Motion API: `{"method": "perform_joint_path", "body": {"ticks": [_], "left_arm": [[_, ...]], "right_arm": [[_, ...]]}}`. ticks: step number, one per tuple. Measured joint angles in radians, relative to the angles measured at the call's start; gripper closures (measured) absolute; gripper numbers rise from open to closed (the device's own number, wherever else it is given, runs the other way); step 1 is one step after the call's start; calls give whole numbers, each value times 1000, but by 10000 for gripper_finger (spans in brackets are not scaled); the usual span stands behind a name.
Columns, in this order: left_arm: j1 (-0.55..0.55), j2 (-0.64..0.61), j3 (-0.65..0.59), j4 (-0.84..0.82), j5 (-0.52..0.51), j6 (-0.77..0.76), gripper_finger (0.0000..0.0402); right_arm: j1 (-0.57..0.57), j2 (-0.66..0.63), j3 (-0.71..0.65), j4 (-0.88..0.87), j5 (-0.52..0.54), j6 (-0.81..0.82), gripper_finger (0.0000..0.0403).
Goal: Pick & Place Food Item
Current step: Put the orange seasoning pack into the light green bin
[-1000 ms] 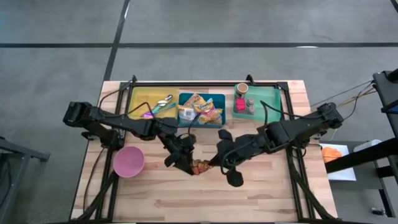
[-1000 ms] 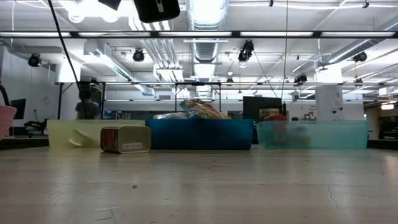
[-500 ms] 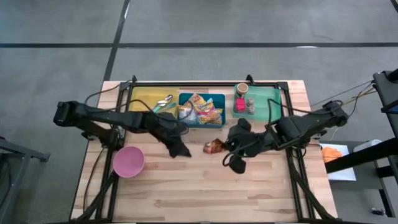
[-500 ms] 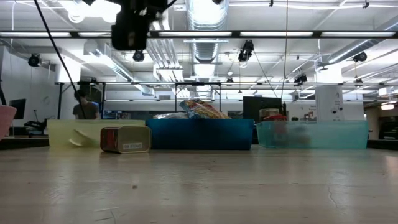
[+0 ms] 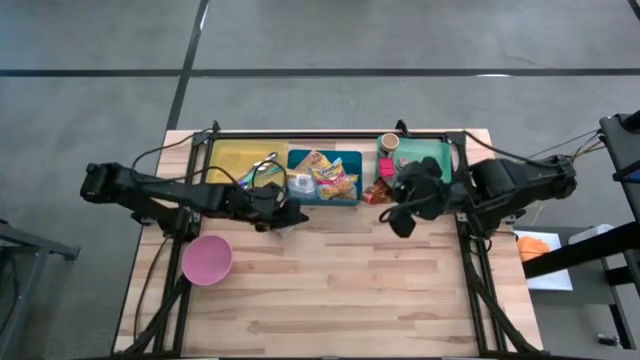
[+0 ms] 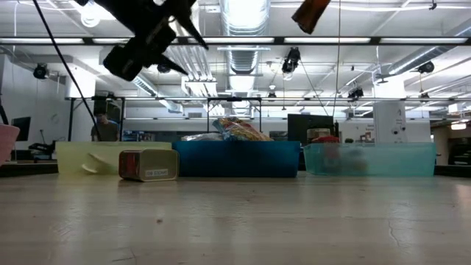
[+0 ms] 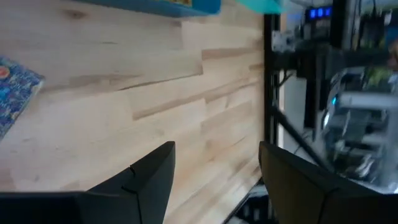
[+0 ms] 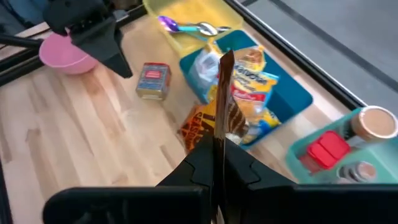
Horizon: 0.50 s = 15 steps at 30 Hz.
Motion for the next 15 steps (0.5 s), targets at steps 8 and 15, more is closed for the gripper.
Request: {"method": "perform_joint_path", "body": {"ticks": [8, 15], "left_arm": [[0, 11, -56, 62, -15, -179, 165], [0, 13, -56, 65, -45, -184, 165]], "right_arm": [[-73, -40, 0, -79, 32, 16, 395], [-173, -48, -12, -286, 46, 147, 395]]}}
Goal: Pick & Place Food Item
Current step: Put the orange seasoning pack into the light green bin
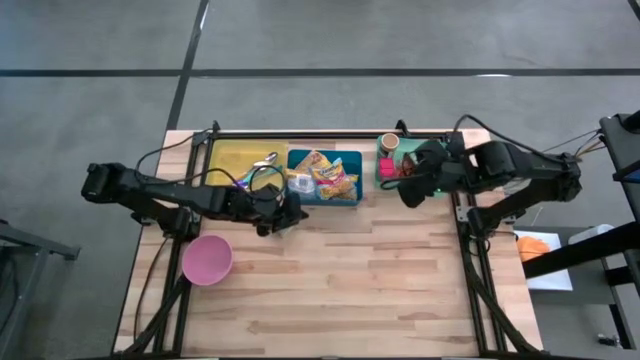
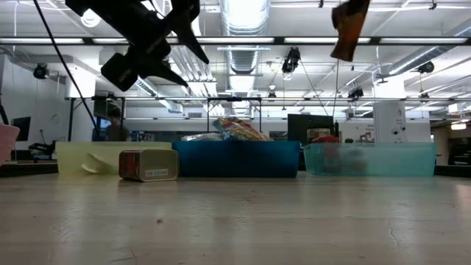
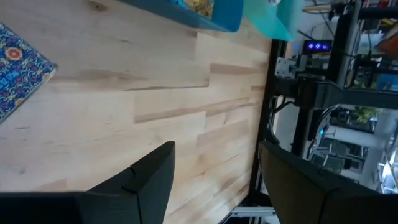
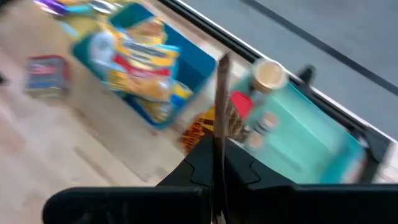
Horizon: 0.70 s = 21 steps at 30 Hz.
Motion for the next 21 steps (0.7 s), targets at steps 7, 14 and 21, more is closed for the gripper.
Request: {"method": "perform_joint_path", "body": {"ticks": [7, 14, 21], "left_arm": [[0, 0, 0, 8, -19, -15, 165], [0, 0, 0, 11, -26, -15, 165], [0, 0, -1, 15, -26, -12, 165]], "right_arm": [[-140, -10, -25, -68, -51, -7, 395], [-381, -38, -64, -64, -176, -164, 395], [-678, -52, -153, 27, -319, -332, 395]]}}
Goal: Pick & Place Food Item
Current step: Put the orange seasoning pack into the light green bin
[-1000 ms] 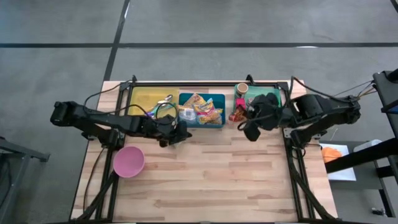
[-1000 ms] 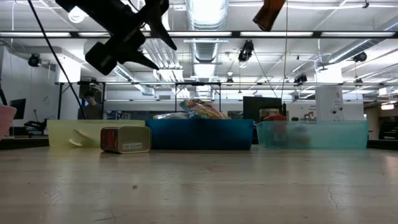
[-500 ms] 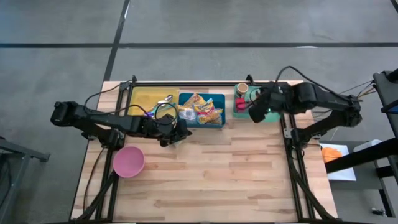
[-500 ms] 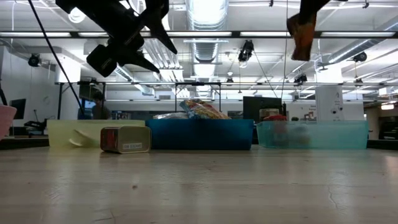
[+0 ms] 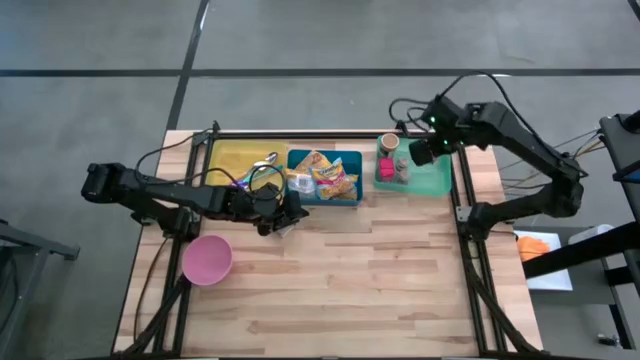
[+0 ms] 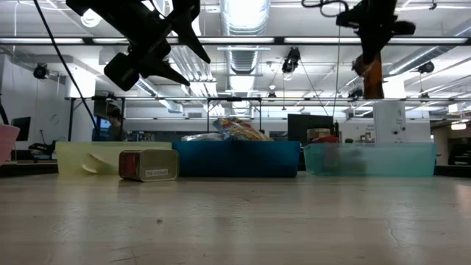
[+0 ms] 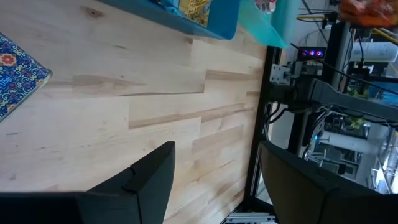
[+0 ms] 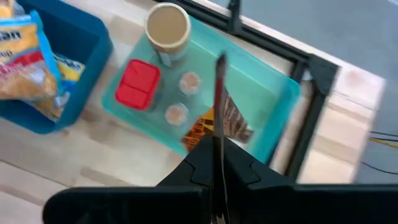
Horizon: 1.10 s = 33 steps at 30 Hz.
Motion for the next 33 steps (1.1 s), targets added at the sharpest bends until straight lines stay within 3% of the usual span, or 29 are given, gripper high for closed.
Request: {"method": "perform_joint_path", "body": {"ticks": [6, 15, 33], "left_arm": [[0, 0, -1, 0, -19, 14, 165], [0, 0, -1, 0, -37, 25, 165], [3, 0, -5, -1, -71, 22, 165]], "right_arm": [[-150, 40, -121, 196, -97, -75, 395], [-294, 124, -218, 325, -91, -120, 395], [-347, 331, -251, 441, -101, -93, 395]]}}
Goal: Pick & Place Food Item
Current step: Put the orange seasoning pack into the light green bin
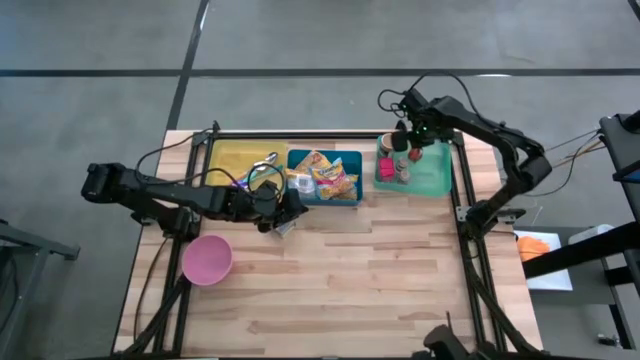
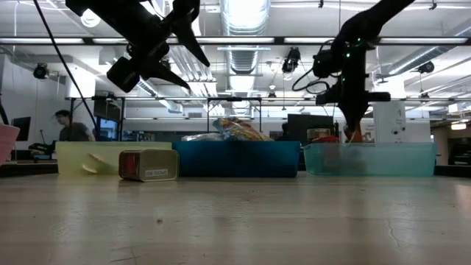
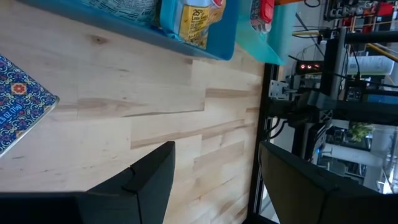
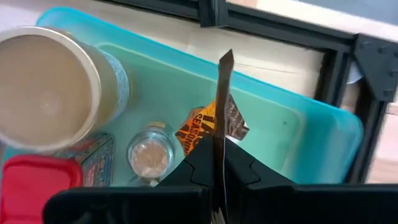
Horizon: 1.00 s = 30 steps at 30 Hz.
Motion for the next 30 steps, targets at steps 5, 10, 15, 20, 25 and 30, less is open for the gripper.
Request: {"method": "perform_joint_path", "body": {"ticks": [5, 10, 15, 20, 25, 30], "left_arm": [[0, 0, 0, 0, 0, 2, 165], [0, 0, 0, 0, 0, 2, 165], [2, 0, 0, 0, -6, 0, 165], [3, 0, 0, 0, -11, 0, 165], [3, 0, 0, 0, -11, 0, 165], [3, 0, 0, 0, -11, 2, 165]], "right_arm": [[-14, 18, -36, 71, -69, 18, 395], [-24, 4, -94, 98, -78, 37, 395], [-26, -23, -146, 123, -79, 37, 395], [-26, -36, -166, 150, -88, 27, 395], [-25, -50, -162, 170, -94, 30, 394], [-25, -51, -141, 170, -106, 16, 392]]}}
